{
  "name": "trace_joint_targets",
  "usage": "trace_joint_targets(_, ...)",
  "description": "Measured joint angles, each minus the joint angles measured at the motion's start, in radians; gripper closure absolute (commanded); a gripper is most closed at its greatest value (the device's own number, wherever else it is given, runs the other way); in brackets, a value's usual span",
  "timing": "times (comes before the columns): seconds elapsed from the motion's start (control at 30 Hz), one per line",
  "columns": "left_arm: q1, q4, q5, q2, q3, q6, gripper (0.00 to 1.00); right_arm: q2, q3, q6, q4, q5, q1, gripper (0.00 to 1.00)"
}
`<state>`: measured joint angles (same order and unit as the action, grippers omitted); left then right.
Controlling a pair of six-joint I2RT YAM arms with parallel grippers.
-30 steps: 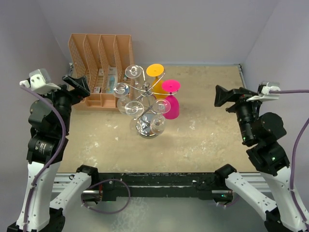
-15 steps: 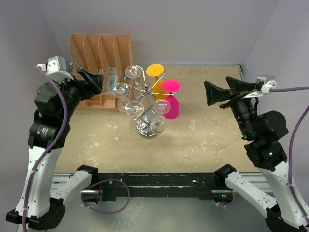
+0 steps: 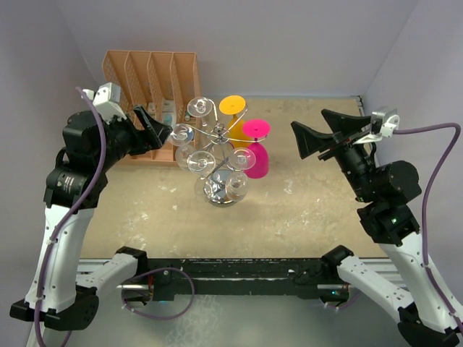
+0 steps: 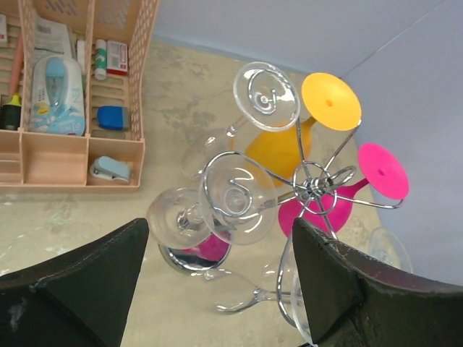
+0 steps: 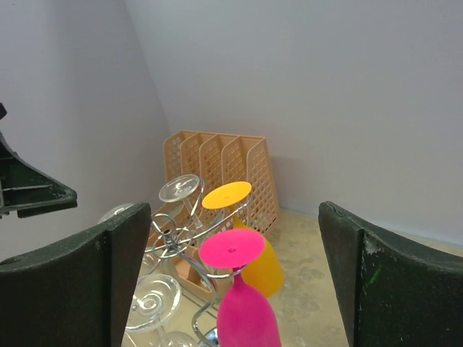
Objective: Take the wine glass off the wine glass rack
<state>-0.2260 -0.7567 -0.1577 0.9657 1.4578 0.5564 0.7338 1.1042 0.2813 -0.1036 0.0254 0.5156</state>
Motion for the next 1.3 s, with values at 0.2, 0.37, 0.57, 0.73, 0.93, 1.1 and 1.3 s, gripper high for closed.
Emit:
trace_joint_targets(0.2,0.0,-0.08,0.016,0.079,0.051,-0.056,0.24,0.011,0.0,0.0,-0.009,-0.018,0.0,0.0)
trace_joint_targets(0.37,0.0,-0.116,0.018,0.121,0.074,-0.087,0.33,0.012,-0.007,0.0,-0.017,-0.018,0.0,0.0)
trace_joint_targets(0.57,0.0,-0.123,-0.007,0.121,0.074,-0.014,0.37,0.013,-0.016,0.005,-0.021,-0.021,0.0,0.0)
trace_joint_targets(0.73,0.0,-0.1,-0.02,0.112,0.041,0.089,0.4,0.012,-0.017,0.015,-0.032,-0.022,0.0,0.0)
trace_joint_targets(0.93,0.0,-0.062,-0.047,0.103,-0.024,0.187,0.51,0.01,-0.024,0.026,-0.042,-0.022,0.0,0.0)
trace_joint_targets(1.1,0.0,-0.011,-0.048,0.088,-0.076,0.254,0.6,0.004,-0.033,0.035,-0.046,-0.022,0.0,0.0)
trace_joint_targets(1.3,0.0,0.045,-0.049,0.067,-0.132,0.328,0.64,-0.002,-0.033,0.045,-0.047,-0.022,0.0,0.0)
